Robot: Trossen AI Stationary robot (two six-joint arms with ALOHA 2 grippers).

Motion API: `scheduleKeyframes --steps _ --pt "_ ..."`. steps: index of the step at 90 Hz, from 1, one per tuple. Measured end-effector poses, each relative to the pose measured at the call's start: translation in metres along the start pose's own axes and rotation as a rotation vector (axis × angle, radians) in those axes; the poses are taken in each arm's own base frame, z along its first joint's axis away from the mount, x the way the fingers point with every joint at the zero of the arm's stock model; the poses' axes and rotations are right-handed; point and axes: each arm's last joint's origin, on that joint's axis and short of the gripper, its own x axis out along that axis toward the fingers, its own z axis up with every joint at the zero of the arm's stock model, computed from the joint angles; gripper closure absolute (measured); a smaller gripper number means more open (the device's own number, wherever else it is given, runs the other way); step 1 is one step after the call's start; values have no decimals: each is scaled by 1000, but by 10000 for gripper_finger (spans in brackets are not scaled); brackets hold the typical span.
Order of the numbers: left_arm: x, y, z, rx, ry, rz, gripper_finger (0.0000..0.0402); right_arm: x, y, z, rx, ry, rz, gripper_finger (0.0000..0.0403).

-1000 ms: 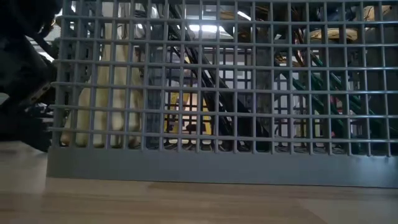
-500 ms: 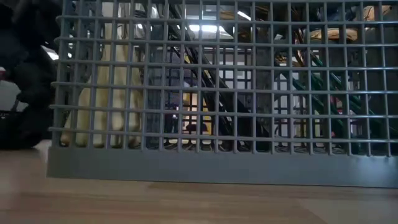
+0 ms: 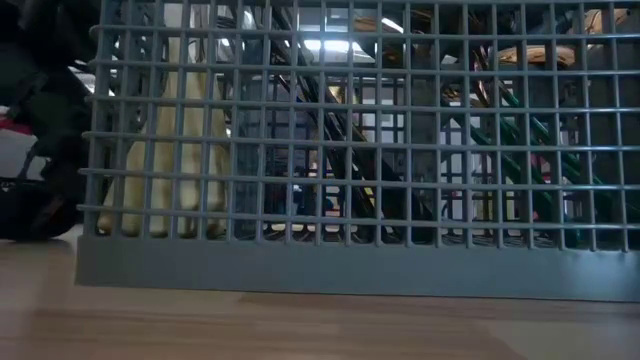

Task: Sort silverware
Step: Put the black fork into the gray cutlery rack

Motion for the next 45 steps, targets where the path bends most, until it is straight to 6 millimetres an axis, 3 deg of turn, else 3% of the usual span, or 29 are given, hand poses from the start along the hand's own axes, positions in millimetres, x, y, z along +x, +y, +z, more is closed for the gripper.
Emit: scheduleKeyframes --steps 22,45 --pt "-4 -15 4 62 -112 35 401 0 0 0 5 2 6 265" --pt "-39 -35 31 128 -291 34 401 0 1 0 25 3 26 265"
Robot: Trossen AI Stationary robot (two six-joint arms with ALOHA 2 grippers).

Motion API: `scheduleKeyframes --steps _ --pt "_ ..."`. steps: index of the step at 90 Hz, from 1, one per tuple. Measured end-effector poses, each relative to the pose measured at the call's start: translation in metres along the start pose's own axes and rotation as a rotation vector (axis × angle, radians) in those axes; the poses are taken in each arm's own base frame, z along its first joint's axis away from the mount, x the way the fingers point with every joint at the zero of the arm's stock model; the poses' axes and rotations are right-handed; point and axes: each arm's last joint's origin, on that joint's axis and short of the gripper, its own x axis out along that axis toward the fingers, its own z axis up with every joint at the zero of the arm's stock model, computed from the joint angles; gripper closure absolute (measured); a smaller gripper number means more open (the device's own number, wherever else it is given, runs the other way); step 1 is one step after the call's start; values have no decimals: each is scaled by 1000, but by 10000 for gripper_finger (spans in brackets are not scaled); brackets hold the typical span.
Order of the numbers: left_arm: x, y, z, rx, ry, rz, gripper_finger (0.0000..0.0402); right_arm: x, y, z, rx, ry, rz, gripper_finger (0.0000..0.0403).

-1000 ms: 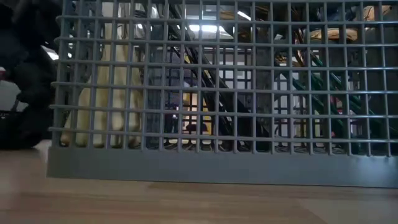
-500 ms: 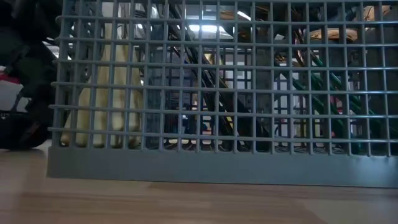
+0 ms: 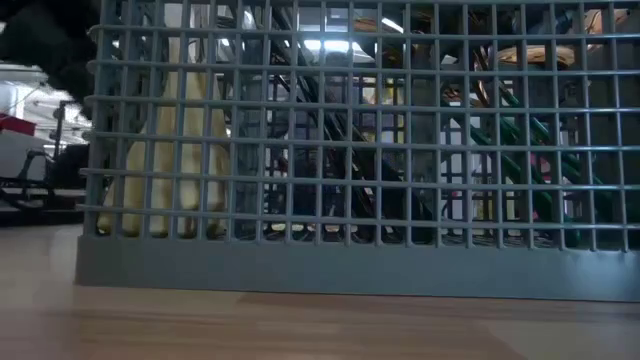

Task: Sort silverware
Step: Put the black fork into the gray cutlery rack

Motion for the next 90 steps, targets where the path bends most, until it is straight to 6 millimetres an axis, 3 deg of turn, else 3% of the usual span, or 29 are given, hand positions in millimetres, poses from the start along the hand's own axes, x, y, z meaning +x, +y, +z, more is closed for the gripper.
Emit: scheduleKeyframes --steps 21,37,51,68,90 --pt "-31 -33 62 133 -153 -36 401 0 1 0 15 2 27 265" --pt "-61 -84 110 282 -174 -43 401 0 1 2 29 -14 31 265" --pt "-86 -135 138 433 -144 6 401 0 2 4 33 -35 35 265" --pt "-106 -200 158 599 -78 34 401 -1 2 8 33 -56 41 265" --pt "-125 -271 153 791 -4 1 401 -7 6 20 22 -81 62 265"
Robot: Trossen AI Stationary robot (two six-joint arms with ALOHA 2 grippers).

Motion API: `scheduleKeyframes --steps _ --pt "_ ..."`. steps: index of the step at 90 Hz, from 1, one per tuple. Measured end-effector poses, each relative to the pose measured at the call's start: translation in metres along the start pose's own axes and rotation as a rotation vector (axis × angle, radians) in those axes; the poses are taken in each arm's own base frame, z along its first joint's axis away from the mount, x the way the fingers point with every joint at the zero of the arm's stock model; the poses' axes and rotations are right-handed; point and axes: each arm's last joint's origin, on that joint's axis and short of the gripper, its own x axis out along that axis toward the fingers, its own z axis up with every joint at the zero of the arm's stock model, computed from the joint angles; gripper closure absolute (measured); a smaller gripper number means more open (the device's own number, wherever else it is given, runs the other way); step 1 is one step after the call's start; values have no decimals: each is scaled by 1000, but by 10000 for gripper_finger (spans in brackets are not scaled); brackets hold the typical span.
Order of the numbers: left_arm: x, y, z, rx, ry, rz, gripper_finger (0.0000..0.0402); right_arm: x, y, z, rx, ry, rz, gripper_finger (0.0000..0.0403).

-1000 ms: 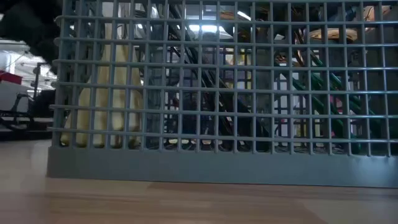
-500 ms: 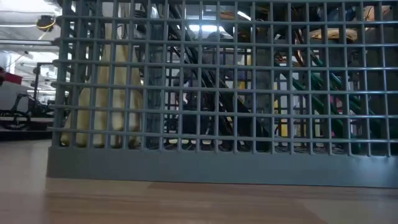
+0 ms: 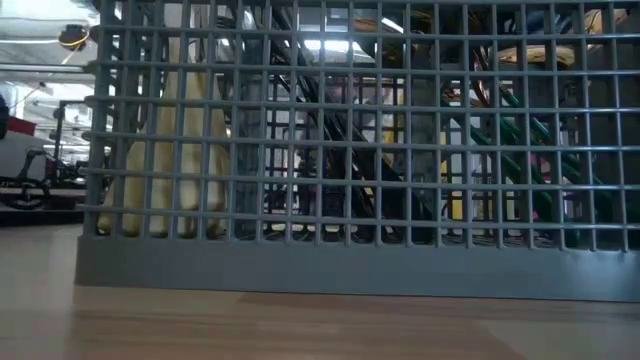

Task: Sort silverware
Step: Put the black fork into the gray cutlery rack

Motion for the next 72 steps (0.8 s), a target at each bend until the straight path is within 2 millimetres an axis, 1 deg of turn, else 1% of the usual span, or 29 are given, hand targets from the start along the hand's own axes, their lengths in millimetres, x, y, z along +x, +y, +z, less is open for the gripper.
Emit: scheduleKeyframes --steps 12,15,20,26,35,46,57,66,72 --pt "-9 -23 7 51 29 -36 401 -2 1 4 -1 -8 3 265" --pt "-6 -28 6 61 48 -52 401 -2 1 5 0 -6 4 265" --pt "-6 -33 -1 56 82 -103 401 -2 1 5 0 -6 5 265" --pt "-3 -36 -10 76 153 -103 401 -2 1 5 2 -2 5 265" --pt "-5 -46 -23 126 232 -115 401 -2 1 4 19 0 4 265" --pt "-6 -61 -35 174 264 -143 401 -2 1 4 25 -1 2 265" --pt "-7 -72 -43 203 252 -137 401 -2 1 5 26 -5 -10 265" --pt "3 -84 -51 228 271 -133 401 -2 1 5 26 -8 -15 265" --pt "15 -91 -57 247 293 -112 401 -2 1 5 26 -7 -16 265"
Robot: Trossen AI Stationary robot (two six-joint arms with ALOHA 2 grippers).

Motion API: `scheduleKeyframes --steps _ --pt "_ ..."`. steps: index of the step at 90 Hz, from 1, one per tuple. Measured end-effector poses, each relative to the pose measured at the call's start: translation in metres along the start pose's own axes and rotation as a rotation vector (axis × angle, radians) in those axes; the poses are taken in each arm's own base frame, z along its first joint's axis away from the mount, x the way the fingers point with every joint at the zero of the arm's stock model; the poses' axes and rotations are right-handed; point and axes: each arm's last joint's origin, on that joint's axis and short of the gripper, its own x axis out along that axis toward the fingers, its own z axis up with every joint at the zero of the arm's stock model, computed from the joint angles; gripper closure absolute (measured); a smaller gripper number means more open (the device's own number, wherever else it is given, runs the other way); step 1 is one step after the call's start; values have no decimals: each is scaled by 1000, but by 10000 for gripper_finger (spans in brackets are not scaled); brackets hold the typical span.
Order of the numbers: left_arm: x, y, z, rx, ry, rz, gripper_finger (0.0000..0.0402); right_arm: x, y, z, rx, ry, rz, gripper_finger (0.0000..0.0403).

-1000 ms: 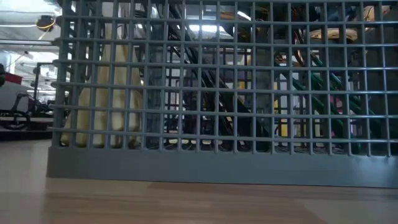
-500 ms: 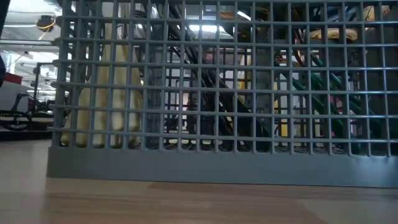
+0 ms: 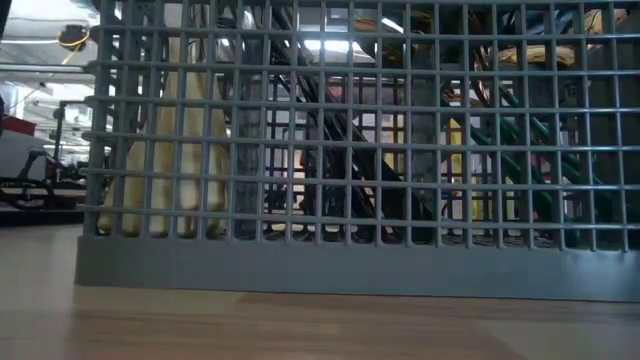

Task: Sort silverware
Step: Put the black fork into the gray cutlery rack

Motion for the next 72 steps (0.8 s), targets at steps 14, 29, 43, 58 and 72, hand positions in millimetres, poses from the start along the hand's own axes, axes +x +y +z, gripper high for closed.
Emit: scheduleKeyframes --steps 14,29,43,58,72 --pt "24 -6 4 13 -1 65 401 0 0 0 1 2 0 265" --pt "39 -6 6 9 34 70 401 0 0 -1 -3 9 -2 265" --pt "44 -8 8 12 28 64 401 0 -1 -2 -17 25 -6 265" --pt "65 -14 3 50 103 92 401 0 -1 -3 -25 25 -13 265" --pt "85 -18 1 79 124 129 401 0 -1 -4 -24 32 -15 265"
